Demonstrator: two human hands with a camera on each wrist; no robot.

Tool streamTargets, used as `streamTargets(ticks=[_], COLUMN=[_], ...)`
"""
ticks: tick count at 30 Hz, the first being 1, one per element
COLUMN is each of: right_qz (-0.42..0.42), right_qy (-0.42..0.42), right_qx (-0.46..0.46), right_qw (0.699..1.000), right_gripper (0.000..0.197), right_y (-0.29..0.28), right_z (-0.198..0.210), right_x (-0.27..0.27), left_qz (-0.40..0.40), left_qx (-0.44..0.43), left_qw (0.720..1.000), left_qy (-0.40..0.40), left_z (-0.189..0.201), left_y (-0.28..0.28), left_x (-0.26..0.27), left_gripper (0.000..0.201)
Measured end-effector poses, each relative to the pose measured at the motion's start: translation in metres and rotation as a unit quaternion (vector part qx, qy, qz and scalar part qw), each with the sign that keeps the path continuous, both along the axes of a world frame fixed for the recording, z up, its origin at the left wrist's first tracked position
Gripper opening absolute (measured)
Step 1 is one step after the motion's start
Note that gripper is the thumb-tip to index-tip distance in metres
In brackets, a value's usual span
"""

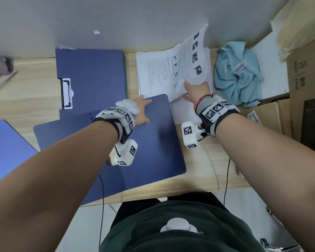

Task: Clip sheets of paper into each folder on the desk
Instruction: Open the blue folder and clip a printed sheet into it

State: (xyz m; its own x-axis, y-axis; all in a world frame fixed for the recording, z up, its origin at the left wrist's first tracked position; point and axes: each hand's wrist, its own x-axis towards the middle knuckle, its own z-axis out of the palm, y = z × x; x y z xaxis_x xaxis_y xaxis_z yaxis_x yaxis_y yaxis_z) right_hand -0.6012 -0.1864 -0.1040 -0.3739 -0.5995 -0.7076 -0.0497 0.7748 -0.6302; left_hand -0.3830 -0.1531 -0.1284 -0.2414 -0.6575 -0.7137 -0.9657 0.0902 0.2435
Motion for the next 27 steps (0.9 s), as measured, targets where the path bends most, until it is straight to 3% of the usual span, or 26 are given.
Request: streamTargets(ticks=[2, 5, 8, 11, 15, 19, 23, 27], right_qz=[0.023, 0.065, 0.086, 0.138, 0.199, 0.232, 0.227, 0.193], right_qy=[0.021, 0.016, -0.004, -0.018, -0.055, -0.083, -0.123, -0.174], right_qx=[-0.035, -0.136, -0.237, -0.282, -0.29, -0.283, -0.281, -0.286], right_qw=[0.999, 0.988, 0.968, 0.949, 0.934, 0.927, 0.924, 0.922], right_gripper=[0.06, 0.009, 0.01, 0.016, 0.014, 0.014, 0.021, 0.025], right_y=[-0.001, -0.004, -0.009, -0.014, -0.002, 0.018, 0.04, 0.052], right_z=[0.015, 0.046, 0.081, 0.105, 0.126, 0.126, 0.121, 0.115], right_x=[0.0, 0.002, 0.007, 0.013, 0.025, 0.039, 0.052, 0.055], left_qz=[0.006, 0.033, 0.093, 0.193, 0.348, 0.389, 0.369, 0.392], left_qx=[-0.005, -0.004, -0.007, -0.055, -0.132, -0.187, -0.234, -0.246], left_qw=[1.0, 0.999, 0.995, 0.976, 0.9, 0.845, 0.852, 0.835], left_qy=[-0.01, -0.002, 0.033, 0.079, 0.226, 0.317, 0.286, 0.299], left_z=[0.01, 0.022, 0.042, 0.06, 0.084, 0.11, 0.123, 0.125], left_y=[0.001, 0.001, -0.001, -0.006, 0.0, 0.018, 0.039, 0.055], left_x=[0.005, 0.015, 0.025, 0.037, 0.059, 0.085, 0.09, 0.086], left_gripper=[0.083, 0.078, 0.079, 0.091, 0.106, 0.071, 0.034, 0.033])
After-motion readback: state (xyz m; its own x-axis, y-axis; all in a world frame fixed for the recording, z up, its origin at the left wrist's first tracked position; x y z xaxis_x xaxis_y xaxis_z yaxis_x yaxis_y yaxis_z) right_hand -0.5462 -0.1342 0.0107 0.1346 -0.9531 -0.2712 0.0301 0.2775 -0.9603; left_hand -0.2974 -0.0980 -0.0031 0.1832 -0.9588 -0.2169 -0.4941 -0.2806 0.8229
